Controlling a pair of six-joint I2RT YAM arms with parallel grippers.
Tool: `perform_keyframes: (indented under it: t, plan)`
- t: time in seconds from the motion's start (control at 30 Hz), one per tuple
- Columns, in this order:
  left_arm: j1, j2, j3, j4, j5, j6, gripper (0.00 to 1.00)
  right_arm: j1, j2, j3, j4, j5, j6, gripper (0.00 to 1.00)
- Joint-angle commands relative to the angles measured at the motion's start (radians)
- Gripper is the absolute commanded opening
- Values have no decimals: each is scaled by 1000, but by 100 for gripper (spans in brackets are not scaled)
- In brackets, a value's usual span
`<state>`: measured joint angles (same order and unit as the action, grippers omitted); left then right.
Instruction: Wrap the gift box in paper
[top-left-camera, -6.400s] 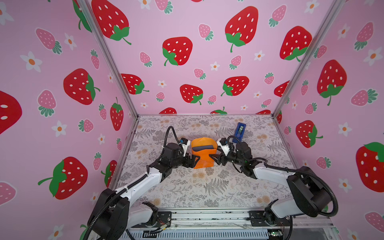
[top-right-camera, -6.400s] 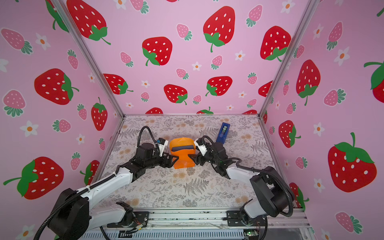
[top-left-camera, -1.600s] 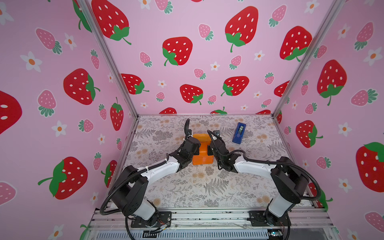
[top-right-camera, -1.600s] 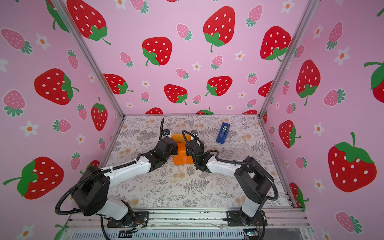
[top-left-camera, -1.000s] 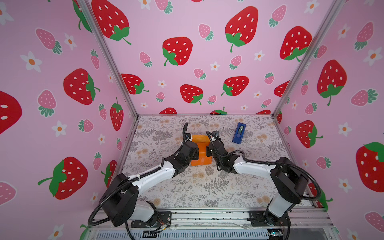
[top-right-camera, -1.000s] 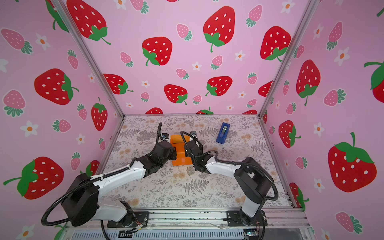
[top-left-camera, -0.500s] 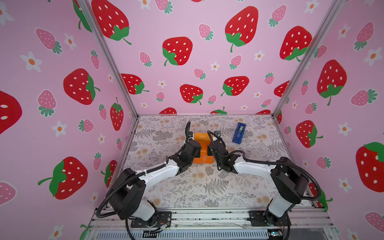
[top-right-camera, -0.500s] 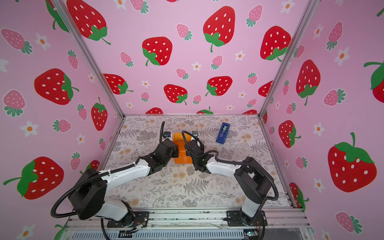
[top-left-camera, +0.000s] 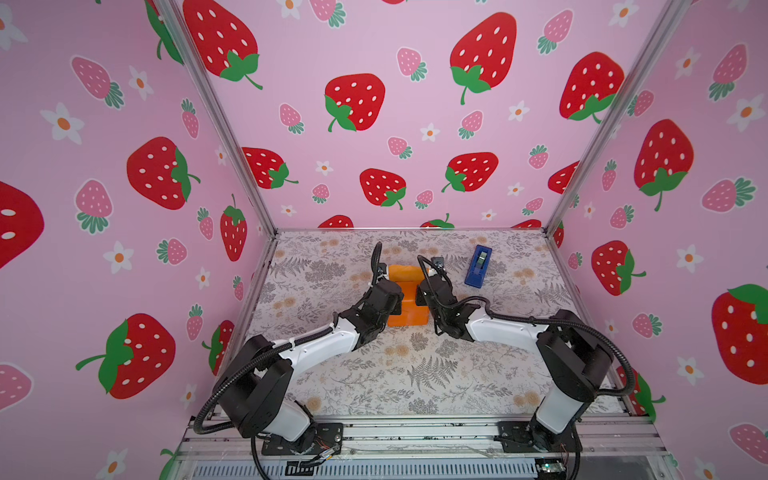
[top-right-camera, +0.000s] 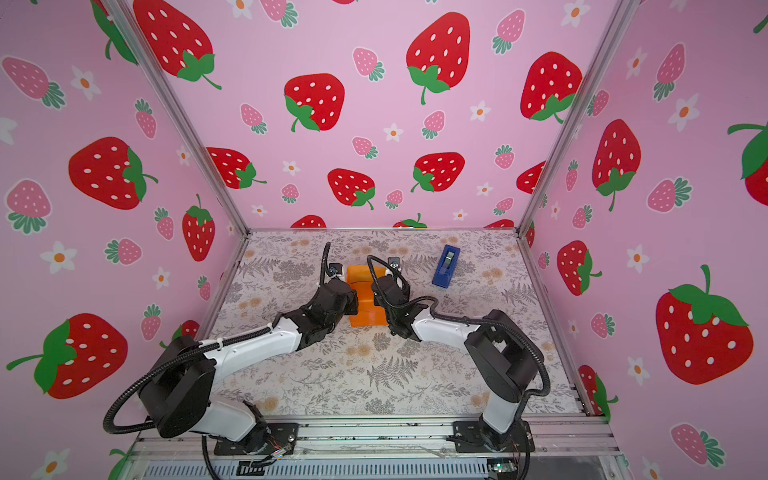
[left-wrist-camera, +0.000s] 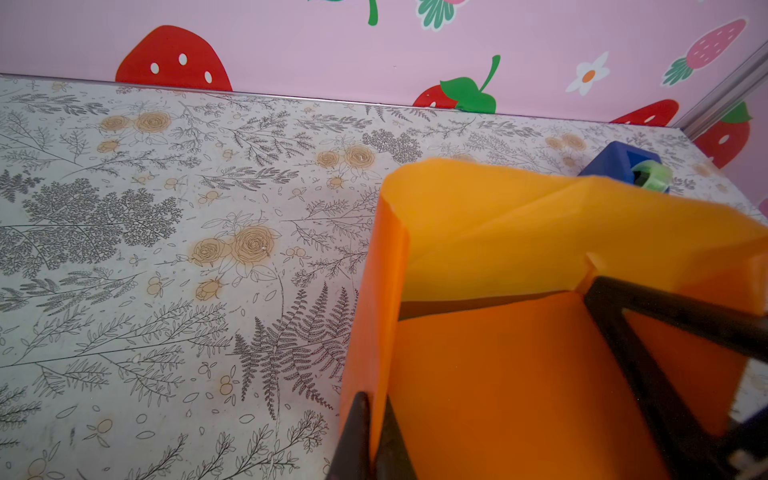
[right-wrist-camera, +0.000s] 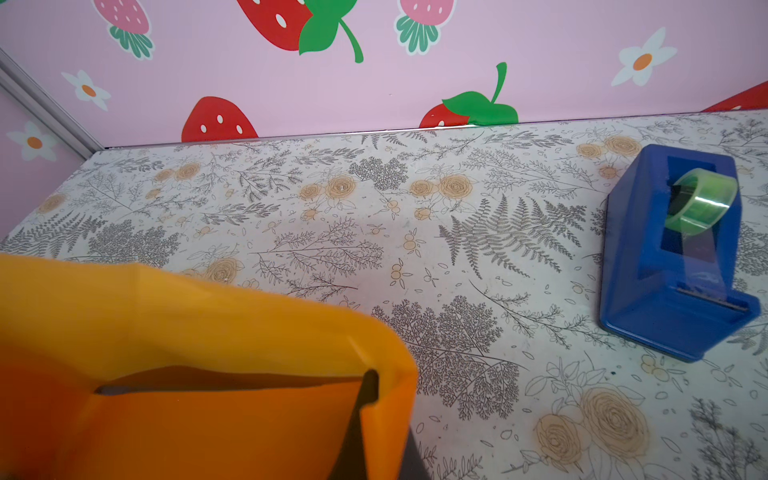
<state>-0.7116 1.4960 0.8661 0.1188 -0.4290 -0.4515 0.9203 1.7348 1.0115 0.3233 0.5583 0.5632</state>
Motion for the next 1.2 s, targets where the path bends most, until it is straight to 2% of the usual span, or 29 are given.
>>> perform_keyframes:
  t: [0.0, 0.1, 0.33, 0.53, 0.57, 0.7, 0.73, 0.9, 1.0, 1.03, 1.17]
  plan:
    - [-16, 28, 37, -80, 81, -3, 22, 9, 28, -13, -4, -43, 26, 0]
    - [5, 33, 59, -77, 96, 6, 27, 9, 23, -17, -4, -45, 27, 0]
    - [40, 72, 112, -71, 117, 32, 24, 10, 15, -21, -7, -49, 26, 0]
    - [54, 98, 153, -78, 126, 45, 30, 9, 6, -31, -10, -47, 23, 0]
    - [59, 98, 156, -78, 127, 48, 28, 9, 3, -33, -10, -45, 22, 0]
    - [68, 91, 160, -62, 156, 64, 2, 9, -2, -37, -12, -42, 16, 0]
    - [69, 89, 164, -64, 160, 68, 0, 10, -2, -39, -12, -42, 17, 0]
    - [70, 70, 171, -68, 180, 81, 0, 9, -1, -39, -13, -44, 18, 0]
    - [75, 52, 184, -78, 170, 92, 22, 9, -1, -42, -13, -45, 18, 0]
    - [77, 48, 191, -82, 170, 93, 24, 8, -3, -42, -15, -46, 17, 0]
    - [103, 38, 212, -91, 203, 89, 19, 9, -6, -44, -15, -46, 17, 0]
